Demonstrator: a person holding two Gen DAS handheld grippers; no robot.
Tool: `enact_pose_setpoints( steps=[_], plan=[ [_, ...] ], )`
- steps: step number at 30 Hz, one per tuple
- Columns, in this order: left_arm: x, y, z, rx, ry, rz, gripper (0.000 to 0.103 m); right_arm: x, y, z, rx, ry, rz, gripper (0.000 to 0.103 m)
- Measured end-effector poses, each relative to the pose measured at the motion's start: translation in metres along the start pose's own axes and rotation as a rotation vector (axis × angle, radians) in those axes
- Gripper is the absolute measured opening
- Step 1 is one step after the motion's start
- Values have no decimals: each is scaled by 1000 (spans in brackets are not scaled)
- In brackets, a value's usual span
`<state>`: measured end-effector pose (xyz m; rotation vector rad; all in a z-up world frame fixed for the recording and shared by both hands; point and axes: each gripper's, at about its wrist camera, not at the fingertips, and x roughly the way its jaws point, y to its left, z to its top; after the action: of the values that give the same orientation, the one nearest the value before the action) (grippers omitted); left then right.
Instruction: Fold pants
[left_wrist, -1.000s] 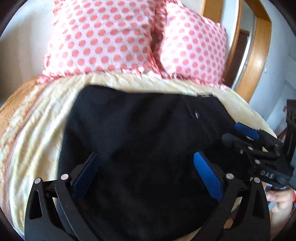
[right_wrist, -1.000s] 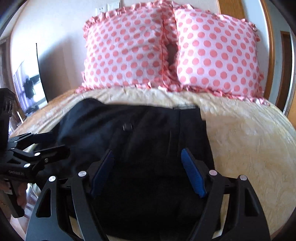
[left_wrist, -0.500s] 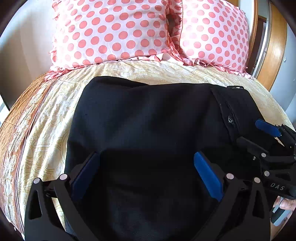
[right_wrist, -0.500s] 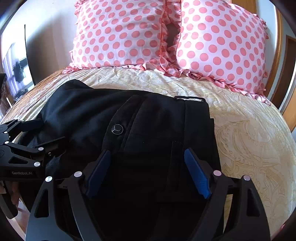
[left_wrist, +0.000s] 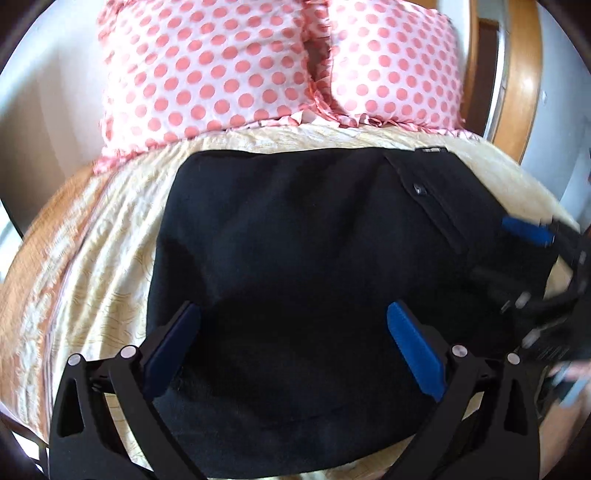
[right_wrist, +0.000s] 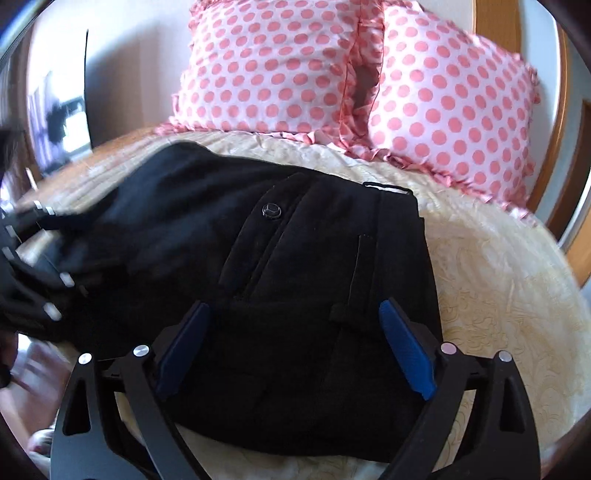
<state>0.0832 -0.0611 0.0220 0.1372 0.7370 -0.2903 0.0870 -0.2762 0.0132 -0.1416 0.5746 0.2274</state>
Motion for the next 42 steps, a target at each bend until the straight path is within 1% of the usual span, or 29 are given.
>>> enact_pose_setpoints(
  steps=[2, 3, 4, 5, 7, 9, 12, 13, 14, 16, 19, 22, 25, 27, 31, 32, 33, 34, 36, 37, 38, 39, 40, 42],
  plan=[
    [-3, 3, -2, -12, -13, -17, 101, -14, -21, 6, 88, -55, 40, 94],
    [-5, 5, -4, -20, -20, -32, 101, -21, -41, 12, 166, -81, 73, 94],
    [-6, 7, -5, -28, -27, -47, 101, -23, -61, 17, 243, -85, 111, 94],
    [-7, 9, -6, -32, -32, -54, 101, -22, -75, 20, 294, -79, 140, 94],
    [-7, 9, -7, -34, -44, -60, 101, -9, -107, 29, 395, -29, 209, 94],
    [-7, 7, -8, -23, -51, -52, 101, 8, -124, 35, 440, 21, 235, 91],
    [-7, 6, -10, -15, -60, -54, 101, 38, -136, 37, 495, 106, 325, 78],
    [-8, 6, -10, -16, -59, -56, 101, 47, -137, 36, 511, 135, 350, 70],
    [-8, 6, -10, -16, -58, -59, 101, 56, -138, 35, 528, 160, 354, 68],
    [-8, 7, -9, -17, -54, -65, 101, 64, -138, 32, 536, 189, 346, 67],
    [-7, 7, -9, -13, -55, -69, 101, 71, -135, 33, 512, 187, 335, 64],
    [-7, 7, -9, -12, -55, -67, 101, 74, -130, 35, 476, 191, 331, 53],
    [-7, 7, -10, -9, -60, -63, 101, 68, -121, 39, 378, 162, 293, 44],
    [-7, 6, -11, -7, -64, -59, 101, 65, -117, 40, 331, 144, 271, 43],
    [-7, 5, -12, -6, -77, -56, 101, 75, -123, 38, 369, 167, 288, 44],
    [-7, 6, -12, -11, -81, -62, 101, 74, -123, 39, 364, 161, 286, 41],
    [-9, 9, -12, -28, -86, -83, 101, 69, -118, 41, 323, 140, 259, 37],
    [-12, 11, -12, -50, -91, -109, 101, 64, -113, 42, 287, 120, 235, 32],
    [-21, 25, -10, -129, -116, -188, 101, 50, -98, 45, 175, 59, 169, 28],
    [-25, 34, -9, -171, -138, -206, 101, 44, -91, 46, 128, 28, 162, 21],
    [-30, 42, -7, -210, -165, -208, 101, 39, -86, 46, 97, 3, 156, 21],
    [-36, 55, -4, -260, -202, -196, 101, 32, -78, 46, 42, -26, 131, 21],
    [-40, 63, -1, -290, -223, -188, 101, 29, -72, 47, -2, -38, 112, 20],
    [-39, 83, 9, -332, -228, -189, 101, 31, -68, 48, -20, -29, 103, 20]
  ],
)
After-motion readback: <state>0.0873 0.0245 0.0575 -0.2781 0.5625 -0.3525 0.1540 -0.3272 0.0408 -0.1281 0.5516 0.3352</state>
